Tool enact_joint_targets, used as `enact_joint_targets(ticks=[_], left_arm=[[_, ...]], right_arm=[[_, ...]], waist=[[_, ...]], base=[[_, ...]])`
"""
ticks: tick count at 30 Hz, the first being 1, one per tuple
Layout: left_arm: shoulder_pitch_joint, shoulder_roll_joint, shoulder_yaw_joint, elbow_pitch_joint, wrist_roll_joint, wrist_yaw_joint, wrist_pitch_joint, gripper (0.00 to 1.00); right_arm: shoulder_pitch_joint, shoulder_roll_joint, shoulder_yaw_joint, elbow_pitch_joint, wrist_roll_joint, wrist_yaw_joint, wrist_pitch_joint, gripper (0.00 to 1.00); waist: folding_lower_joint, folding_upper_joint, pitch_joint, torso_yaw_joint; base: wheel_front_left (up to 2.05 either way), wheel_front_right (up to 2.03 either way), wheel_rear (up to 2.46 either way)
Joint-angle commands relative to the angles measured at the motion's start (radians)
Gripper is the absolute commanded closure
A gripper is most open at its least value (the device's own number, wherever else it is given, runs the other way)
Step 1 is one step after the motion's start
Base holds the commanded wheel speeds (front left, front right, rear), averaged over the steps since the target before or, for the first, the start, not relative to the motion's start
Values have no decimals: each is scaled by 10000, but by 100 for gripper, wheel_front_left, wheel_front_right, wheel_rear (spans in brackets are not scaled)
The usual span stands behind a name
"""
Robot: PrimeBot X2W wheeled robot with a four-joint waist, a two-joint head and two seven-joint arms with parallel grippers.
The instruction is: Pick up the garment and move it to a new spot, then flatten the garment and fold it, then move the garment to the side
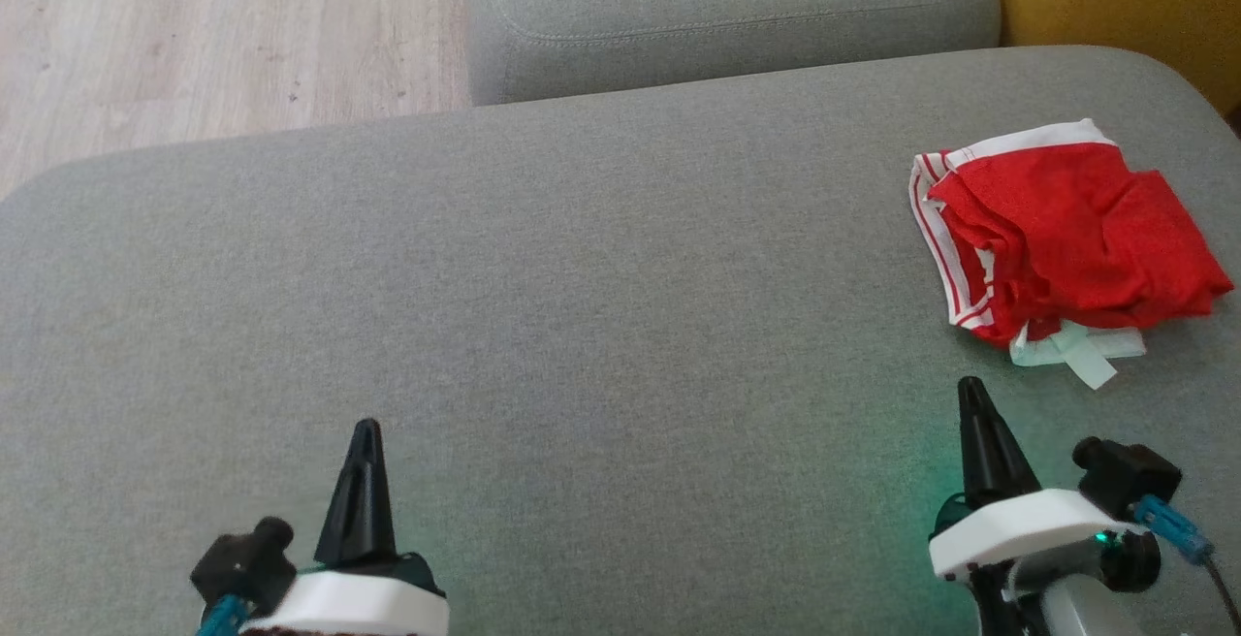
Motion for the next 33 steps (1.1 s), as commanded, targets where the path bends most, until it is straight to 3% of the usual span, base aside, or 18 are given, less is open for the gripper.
enact_joint_targets(ticks=[1, 33], left_arm=[[-476, 65, 211, -280, -256, -54, 47, 100], [-753, 135, 911, -215, -3798, -300, 919, 100]], right_arm=[[-469, -15, -72, -385, 281, 12, 43, 100], [-469, -20, -581, -867, 3854, 32, 955, 100]], waist=[[0, 0, -1, 5], [0, 0, -33, 127]], base=[[0, 0, 0], [0, 0, 0]])
